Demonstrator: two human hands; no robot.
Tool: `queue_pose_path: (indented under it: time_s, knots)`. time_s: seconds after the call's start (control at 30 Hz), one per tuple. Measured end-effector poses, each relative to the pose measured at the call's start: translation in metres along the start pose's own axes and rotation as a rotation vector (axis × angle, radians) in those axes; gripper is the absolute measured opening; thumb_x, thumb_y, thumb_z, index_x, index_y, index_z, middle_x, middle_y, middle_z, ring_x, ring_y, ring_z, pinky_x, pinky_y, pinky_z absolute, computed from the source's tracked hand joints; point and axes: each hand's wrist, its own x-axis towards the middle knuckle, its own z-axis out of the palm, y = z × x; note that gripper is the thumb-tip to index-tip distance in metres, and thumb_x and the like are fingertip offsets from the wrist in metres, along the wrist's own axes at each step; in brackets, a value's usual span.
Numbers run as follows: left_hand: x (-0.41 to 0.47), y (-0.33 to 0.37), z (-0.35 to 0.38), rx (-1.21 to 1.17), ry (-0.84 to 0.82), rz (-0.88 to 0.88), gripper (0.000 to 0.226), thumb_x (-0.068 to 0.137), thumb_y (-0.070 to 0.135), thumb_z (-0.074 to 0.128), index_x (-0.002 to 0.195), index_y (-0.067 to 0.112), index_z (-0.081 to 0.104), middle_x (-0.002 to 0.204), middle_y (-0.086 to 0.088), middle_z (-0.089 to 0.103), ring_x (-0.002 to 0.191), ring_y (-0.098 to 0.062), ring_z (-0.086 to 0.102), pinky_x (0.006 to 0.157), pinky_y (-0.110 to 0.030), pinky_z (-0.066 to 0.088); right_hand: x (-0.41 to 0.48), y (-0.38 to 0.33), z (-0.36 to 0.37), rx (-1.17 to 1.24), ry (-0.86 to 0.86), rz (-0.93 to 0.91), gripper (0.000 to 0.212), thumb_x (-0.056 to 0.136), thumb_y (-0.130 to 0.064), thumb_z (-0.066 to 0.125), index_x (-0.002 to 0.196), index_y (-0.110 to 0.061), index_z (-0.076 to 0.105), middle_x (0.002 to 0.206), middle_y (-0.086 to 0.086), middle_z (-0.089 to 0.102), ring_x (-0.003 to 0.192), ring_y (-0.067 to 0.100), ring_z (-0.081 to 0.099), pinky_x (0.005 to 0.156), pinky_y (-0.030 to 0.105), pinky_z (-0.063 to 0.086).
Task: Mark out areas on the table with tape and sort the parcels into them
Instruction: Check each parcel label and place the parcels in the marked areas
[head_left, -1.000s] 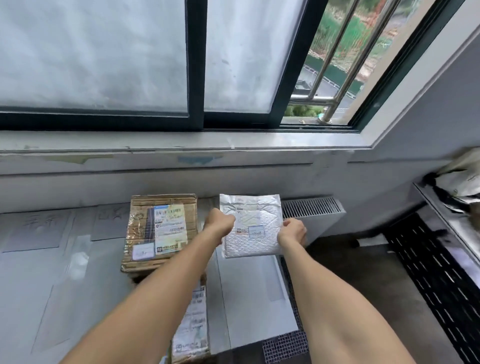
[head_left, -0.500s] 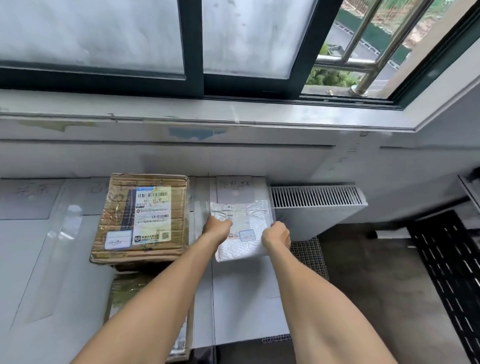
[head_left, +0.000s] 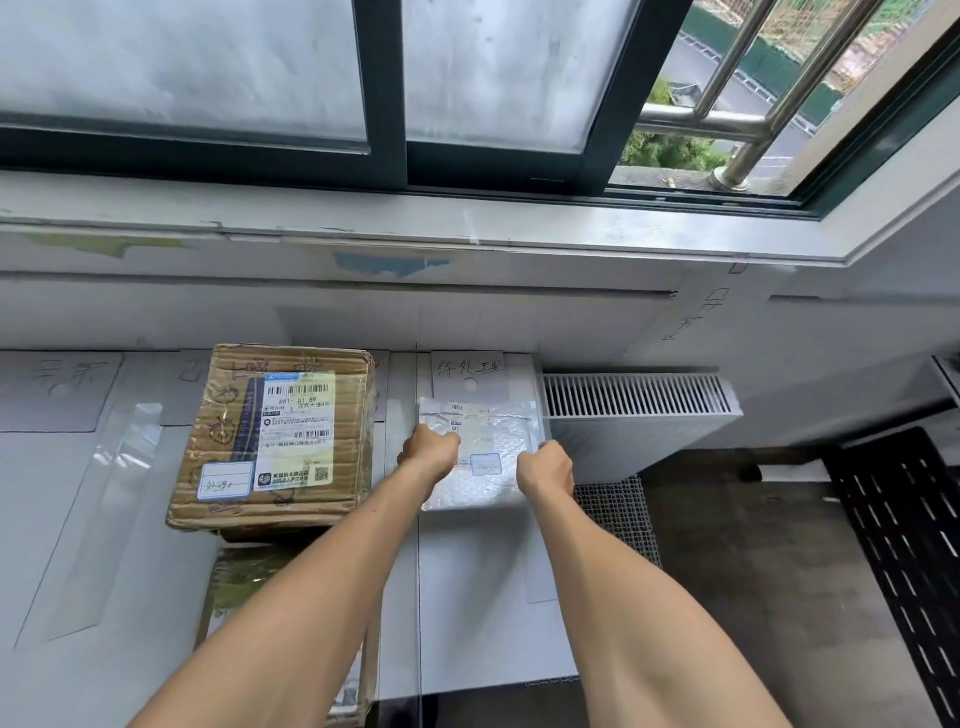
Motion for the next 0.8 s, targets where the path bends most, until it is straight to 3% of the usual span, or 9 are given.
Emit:
queue_pose_path:
  time_s: [0.13, 0.23, 0.4, 0.6, 0.8]
  knots:
    - [-0.002, 0.001, -0.001, 0.003, 0.029, 0.018, 0.053, 0.092, 0.029, 0.051, 0.141, 0.009, 0.039, 0.140, -0.014, 0.047, 0.125, -0.035, 0.046, 0.096, -0.036, 0.040, -0.005, -0.004, 0.000, 0.009, 0.011, -0.025, 0.036, 0.097, -0.014, 0.046, 0.131, -0.006, 0.053, 0.130, 0.013, 0.058, 0.113, 0.031, 0.058, 0.086, 0.036, 0.046]
    - [-0.005, 0.005, -0.007, 0.000, 0.019, 0.035, 0.061, 0.092, 0.029, 0.050, 0.148, 0.012, 0.032, 0.144, -0.013, 0.044, 0.129, -0.034, 0.043, 0.098, -0.036, 0.039, -0.009, -0.012, -0.004, 0.017, 0.008, -0.061, 0.038, 0.098, -0.016, 0.046, 0.134, -0.006, 0.051, 0.132, 0.012, 0.057, 0.116, 0.030, 0.057, 0.088, 0.036, 0.045]
    - [-0.015, 0.019, -0.022, 0.037, 0.013, 0.115, 0.062, 0.093, 0.031, 0.048, 0.149, 0.012, 0.031, 0.150, -0.011, 0.038, 0.134, -0.033, 0.039, 0.103, -0.036, 0.036, -0.018, -0.032, -0.010, 0.000, 0.014, -0.137, 0.036, 0.099, -0.016, 0.046, 0.133, -0.008, 0.052, 0.131, 0.011, 0.058, 0.116, 0.028, 0.057, 0.078, 0.030, 0.039]
    - [-0.032, 0.044, -0.044, 0.469, 0.057, 0.391, 0.055, 0.092, 0.029, 0.049, 0.144, 0.011, 0.040, 0.147, -0.016, 0.039, 0.133, -0.034, 0.039, 0.108, -0.041, 0.037, -0.040, -0.059, -0.030, -0.171, 0.026, -0.331, 0.039, 0.097, -0.020, 0.047, 0.135, -0.011, 0.054, 0.133, 0.011, 0.058, 0.120, 0.030, 0.055, 0.091, 0.035, 0.045]
    - [-0.059, 0.098, -0.098, 0.689, 0.292, 0.593, 0.043, 0.093, 0.029, 0.046, 0.133, 0.012, 0.050, 0.137, -0.015, 0.047, 0.127, -0.033, 0.043, 0.101, -0.042, 0.039, -0.065, -0.122, -0.071, -0.440, 0.166, -0.619, 0.028, 0.096, -0.024, 0.048, 0.115, -0.007, 0.059, 0.124, 0.016, 0.059, 0.117, 0.036, 0.052, 0.092, 0.040, 0.044]
